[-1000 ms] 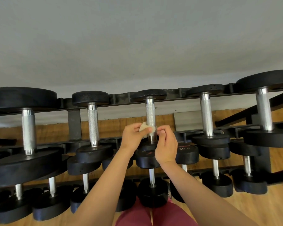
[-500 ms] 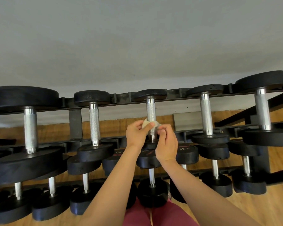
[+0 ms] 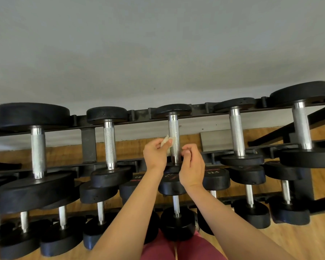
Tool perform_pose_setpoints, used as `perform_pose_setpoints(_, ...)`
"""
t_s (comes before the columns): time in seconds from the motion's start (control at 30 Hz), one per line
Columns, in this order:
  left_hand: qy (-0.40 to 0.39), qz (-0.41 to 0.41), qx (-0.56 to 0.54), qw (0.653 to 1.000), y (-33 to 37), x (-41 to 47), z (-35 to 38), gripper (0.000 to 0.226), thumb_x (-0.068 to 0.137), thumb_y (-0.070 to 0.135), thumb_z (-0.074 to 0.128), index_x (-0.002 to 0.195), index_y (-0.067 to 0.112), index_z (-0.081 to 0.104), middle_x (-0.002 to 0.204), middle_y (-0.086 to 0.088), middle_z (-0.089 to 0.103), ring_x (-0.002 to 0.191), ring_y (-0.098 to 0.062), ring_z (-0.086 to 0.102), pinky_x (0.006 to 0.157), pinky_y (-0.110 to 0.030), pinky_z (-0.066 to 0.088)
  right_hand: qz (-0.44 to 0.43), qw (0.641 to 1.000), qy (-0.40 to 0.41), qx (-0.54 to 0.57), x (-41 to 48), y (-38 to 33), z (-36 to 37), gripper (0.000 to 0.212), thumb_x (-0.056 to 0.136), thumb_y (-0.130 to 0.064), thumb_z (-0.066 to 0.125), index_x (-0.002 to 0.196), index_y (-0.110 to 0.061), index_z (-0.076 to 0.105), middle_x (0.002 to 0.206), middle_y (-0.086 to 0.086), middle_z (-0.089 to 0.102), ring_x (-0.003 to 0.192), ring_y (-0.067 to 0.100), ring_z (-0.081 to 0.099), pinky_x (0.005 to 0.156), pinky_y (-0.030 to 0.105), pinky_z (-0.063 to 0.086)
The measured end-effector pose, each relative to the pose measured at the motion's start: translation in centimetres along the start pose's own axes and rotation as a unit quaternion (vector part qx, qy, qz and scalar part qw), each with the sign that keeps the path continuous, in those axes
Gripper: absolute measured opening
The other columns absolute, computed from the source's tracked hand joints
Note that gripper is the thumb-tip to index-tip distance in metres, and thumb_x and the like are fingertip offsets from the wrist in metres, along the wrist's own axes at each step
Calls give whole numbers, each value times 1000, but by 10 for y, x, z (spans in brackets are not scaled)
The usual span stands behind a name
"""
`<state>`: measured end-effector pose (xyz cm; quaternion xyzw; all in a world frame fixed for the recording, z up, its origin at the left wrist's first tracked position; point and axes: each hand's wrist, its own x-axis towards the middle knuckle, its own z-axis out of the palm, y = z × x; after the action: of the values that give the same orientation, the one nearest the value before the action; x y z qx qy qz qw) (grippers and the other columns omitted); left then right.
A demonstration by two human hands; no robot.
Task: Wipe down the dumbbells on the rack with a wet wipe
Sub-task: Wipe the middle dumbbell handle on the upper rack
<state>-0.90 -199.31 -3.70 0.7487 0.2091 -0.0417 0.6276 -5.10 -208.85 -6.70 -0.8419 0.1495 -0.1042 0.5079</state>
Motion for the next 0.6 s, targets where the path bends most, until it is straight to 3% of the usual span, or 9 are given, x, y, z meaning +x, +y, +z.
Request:
perform_pose_setpoints(0.1,-18,-23,-22,999,6,5,4,12,88,24,71,76,22,71,86,-13,72,85,-31,66,82,-43,55,2,1000,-3,-3,0,-1,0,35,93,-41,25,95,-22,54,82,-6,60,78,12,58,68,35,49)
perform_pose_setpoints(0.17,-23,-47,-34,998,16,13,9,9,84,27,75,79,21,71,87,-8,73,83,-21,66,80,-35,55,-2,1000,-3,-4,0,-2,0,34,93,-39,25,95,-22,54,83,-7,59,79,12,57,69,35,49)
perform_pose_setpoints(0.33,31,-44,-56,997,12,14,12,13,90,24,69,76,24,69,77,2,69,73,-9,60,71,-23,51,-8,1000,-4,-8,1,1,1,34,94,-38,26,97,-21,54,84,-7,60,79,13,58,70,38,50)
perform_pose_setpoints(0.43,19,-50,-82,995,11,14,14,11,91,21,67,81,21,69,79,2,67,75,-10,59,72,-23,51,-7,1000,-4,-3,1,1,0,34,94,-38,26,97,-20,55,84,-6,59,79,14,58,69,37,49)
perform_pose_setpoints(0.53,-23,-63,-88,994,21,21,20,6,87,25,72,83,28,68,89,2,70,88,-15,65,81,-28,54,-16,1000,-2,-5,0,0,0,35,94,-37,26,96,-19,55,83,-7,58,77,12,57,67,32,47)
perform_pose_setpoints(0.6,-6,-60,-87,994,22,23,23,9,86,24,73,80,29,67,87,3,70,89,-16,65,81,-29,54,-15,1000,-4,-6,0,0,-1,34,94,-37,26,96,-19,55,83,-7,58,77,11,56,67,30,46)
